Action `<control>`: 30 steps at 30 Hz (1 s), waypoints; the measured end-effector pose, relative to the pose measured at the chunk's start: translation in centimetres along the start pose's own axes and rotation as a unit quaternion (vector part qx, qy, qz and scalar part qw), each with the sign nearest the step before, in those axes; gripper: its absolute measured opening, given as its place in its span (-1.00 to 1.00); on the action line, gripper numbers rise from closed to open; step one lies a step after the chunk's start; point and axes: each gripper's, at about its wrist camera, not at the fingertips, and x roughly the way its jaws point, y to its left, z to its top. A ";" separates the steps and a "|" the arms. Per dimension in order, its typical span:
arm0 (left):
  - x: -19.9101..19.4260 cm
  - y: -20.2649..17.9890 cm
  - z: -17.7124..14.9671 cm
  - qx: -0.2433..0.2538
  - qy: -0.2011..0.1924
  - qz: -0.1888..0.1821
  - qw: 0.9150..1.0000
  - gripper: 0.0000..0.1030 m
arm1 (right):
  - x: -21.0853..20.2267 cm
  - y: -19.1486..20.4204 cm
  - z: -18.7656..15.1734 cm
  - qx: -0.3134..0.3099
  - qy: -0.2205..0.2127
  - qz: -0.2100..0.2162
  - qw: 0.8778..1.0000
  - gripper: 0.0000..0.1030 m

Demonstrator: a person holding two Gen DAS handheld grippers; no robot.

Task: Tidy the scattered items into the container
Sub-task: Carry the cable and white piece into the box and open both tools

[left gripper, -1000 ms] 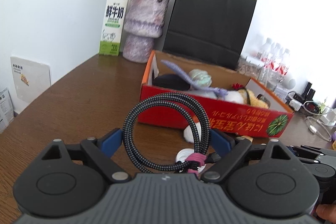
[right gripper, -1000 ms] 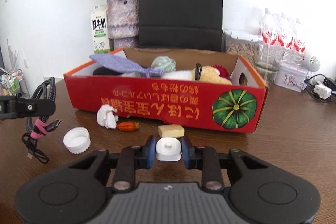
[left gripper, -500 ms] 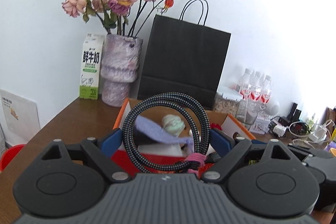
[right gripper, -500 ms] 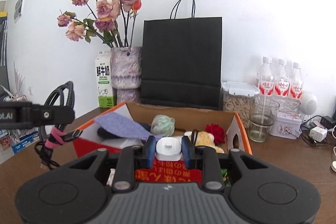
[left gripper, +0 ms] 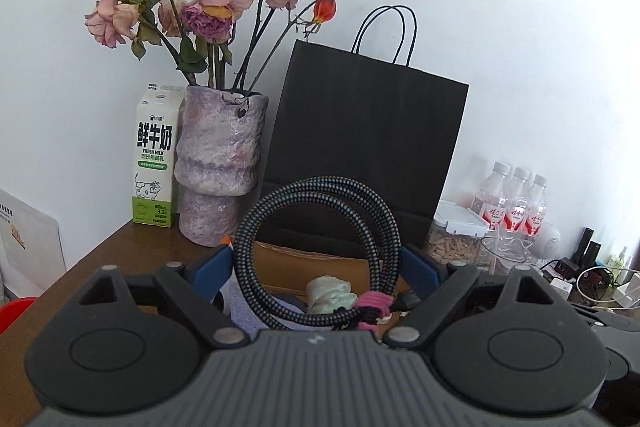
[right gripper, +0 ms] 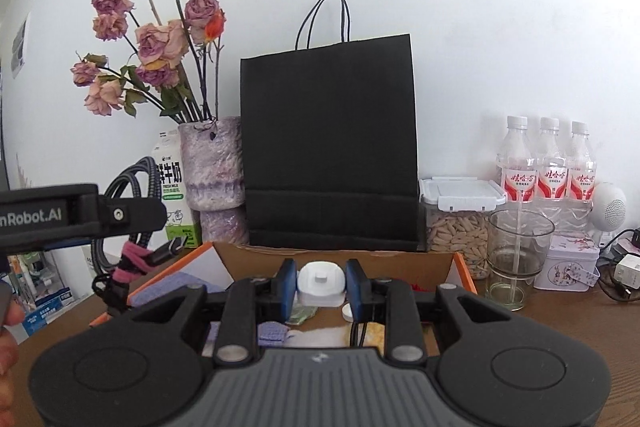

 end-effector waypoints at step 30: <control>6.4 -0.6 -3.9 0.102 0.029 0.058 0.993 1.00 | 5.7 -1.1 -3.1 -0.036 0.048 -0.025 0.998 0.90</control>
